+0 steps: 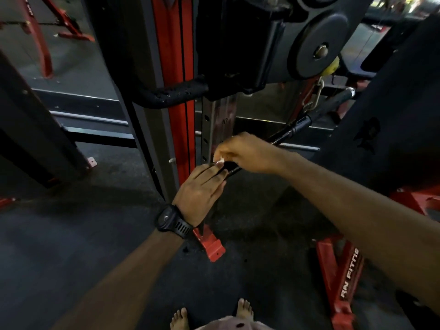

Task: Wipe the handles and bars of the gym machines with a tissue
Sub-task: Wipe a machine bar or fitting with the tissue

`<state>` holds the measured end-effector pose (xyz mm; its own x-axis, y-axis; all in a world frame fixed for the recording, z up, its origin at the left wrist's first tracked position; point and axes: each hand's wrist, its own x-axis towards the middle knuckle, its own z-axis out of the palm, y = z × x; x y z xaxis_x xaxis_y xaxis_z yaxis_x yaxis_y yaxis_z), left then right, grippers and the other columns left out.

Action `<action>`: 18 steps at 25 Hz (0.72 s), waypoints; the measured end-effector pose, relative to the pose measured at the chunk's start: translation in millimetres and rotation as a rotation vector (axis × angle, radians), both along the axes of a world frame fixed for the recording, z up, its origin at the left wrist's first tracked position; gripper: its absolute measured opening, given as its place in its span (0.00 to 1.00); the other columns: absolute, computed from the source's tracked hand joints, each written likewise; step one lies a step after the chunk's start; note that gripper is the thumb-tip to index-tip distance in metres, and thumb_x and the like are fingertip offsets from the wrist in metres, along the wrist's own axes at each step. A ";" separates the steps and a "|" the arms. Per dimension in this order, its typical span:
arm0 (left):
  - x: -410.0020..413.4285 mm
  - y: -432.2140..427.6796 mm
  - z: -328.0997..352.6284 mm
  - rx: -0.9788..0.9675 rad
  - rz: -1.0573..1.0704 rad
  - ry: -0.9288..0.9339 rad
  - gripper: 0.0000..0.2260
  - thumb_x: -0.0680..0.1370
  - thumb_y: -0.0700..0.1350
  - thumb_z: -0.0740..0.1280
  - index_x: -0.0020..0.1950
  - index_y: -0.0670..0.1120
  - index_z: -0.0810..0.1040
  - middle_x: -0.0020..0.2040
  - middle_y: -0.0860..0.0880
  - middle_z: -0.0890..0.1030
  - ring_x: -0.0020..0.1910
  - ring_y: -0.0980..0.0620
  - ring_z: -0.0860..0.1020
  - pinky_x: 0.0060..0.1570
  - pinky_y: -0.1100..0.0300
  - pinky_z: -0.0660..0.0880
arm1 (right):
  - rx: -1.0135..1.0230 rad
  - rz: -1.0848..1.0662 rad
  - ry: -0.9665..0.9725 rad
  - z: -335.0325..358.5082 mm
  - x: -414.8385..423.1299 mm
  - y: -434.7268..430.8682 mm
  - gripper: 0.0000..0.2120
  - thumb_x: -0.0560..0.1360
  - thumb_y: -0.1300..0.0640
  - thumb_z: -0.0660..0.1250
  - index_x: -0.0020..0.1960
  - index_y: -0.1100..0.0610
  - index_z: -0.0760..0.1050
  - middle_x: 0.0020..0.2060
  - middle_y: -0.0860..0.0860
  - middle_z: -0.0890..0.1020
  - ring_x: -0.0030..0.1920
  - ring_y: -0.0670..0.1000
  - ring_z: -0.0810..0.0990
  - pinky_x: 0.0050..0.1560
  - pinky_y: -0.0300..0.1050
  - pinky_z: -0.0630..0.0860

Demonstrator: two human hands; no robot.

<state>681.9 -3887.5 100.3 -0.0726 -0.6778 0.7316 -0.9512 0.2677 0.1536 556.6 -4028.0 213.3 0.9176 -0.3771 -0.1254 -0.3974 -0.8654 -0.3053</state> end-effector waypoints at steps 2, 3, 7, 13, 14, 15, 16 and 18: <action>-3.7 0.2 0.9 -0.024 0.020 -0.008 0.13 0.79 0.42 0.64 0.57 0.37 0.82 0.56 0.41 0.82 0.58 0.47 0.76 0.62 0.55 0.71 | -0.028 0.032 0.082 9.6 3.9 -13.0 0.10 0.80 0.64 0.63 0.56 0.56 0.81 0.51 0.49 0.82 0.54 0.47 0.80 0.54 0.42 0.74; -4.9 1.0 1.6 -0.034 0.025 -0.003 0.13 0.79 0.42 0.64 0.57 0.36 0.82 0.57 0.41 0.82 0.58 0.47 0.76 0.63 0.55 0.71 | -0.029 0.021 0.101 12.6 5.4 -17.9 0.10 0.80 0.63 0.63 0.56 0.55 0.81 0.51 0.48 0.83 0.53 0.47 0.80 0.53 0.41 0.73; -6.6 5.1 1.0 -0.024 0.032 -0.007 0.12 0.80 0.42 0.65 0.59 0.37 0.81 0.59 0.42 0.82 0.60 0.47 0.77 0.65 0.57 0.71 | 0.056 0.107 0.153 9.5 14.1 -22.1 0.09 0.81 0.59 0.63 0.55 0.50 0.81 0.50 0.41 0.80 0.53 0.40 0.78 0.56 0.38 0.74; -12.0 6.6 2.7 -0.035 0.042 0.024 0.12 0.79 0.42 0.66 0.58 0.37 0.82 0.58 0.42 0.82 0.60 0.48 0.77 0.66 0.59 0.71 | 0.070 0.101 0.187 9.2 10.1 -22.4 0.11 0.81 0.60 0.62 0.54 0.48 0.80 0.52 0.42 0.80 0.54 0.42 0.77 0.56 0.40 0.74; -11.6 6.3 3.2 -0.027 0.038 0.027 0.12 0.80 0.42 0.66 0.59 0.38 0.82 0.58 0.43 0.82 0.60 0.48 0.77 0.66 0.59 0.70 | 0.035 0.082 0.202 9.2 8.1 -26.4 0.11 0.81 0.61 0.62 0.53 0.48 0.81 0.52 0.44 0.81 0.53 0.43 0.78 0.55 0.40 0.74; -11.8 6.8 3.2 -0.013 0.027 0.021 0.12 0.80 0.43 0.65 0.59 0.38 0.82 0.59 0.43 0.82 0.60 0.48 0.77 0.67 0.60 0.69 | -0.012 0.038 0.227 10.0 4.7 -32.3 0.13 0.80 0.62 0.63 0.49 0.46 0.81 0.51 0.45 0.82 0.51 0.45 0.79 0.55 0.43 0.76; -12.6 7.3 2.7 -0.007 0.018 0.016 0.12 0.80 0.43 0.65 0.59 0.38 0.82 0.59 0.43 0.82 0.60 0.48 0.77 0.68 0.60 0.68 | -0.056 -0.011 0.257 11.0 0.1 -39.7 0.15 0.79 0.63 0.63 0.45 0.45 0.80 0.50 0.46 0.82 0.50 0.47 0.79 0.55 0.47 0.76; -12.8 8.2 1.3 -0.026 0.026 0.017 0.11 0.79 0.41 0.67 0.58 0.38 0.82 0.59 0.43 0.82 0.61 0.49 0.76 0.69 0.61 0.68 | -0.072 -0.057 0.265 16.2 -7.9 -50.3 0.17 0.79 0.64 0.62 0.43 0.44 0.81 0.50 0.45 0.82 0.50 0.48 0.79 0.55 0.46 0.76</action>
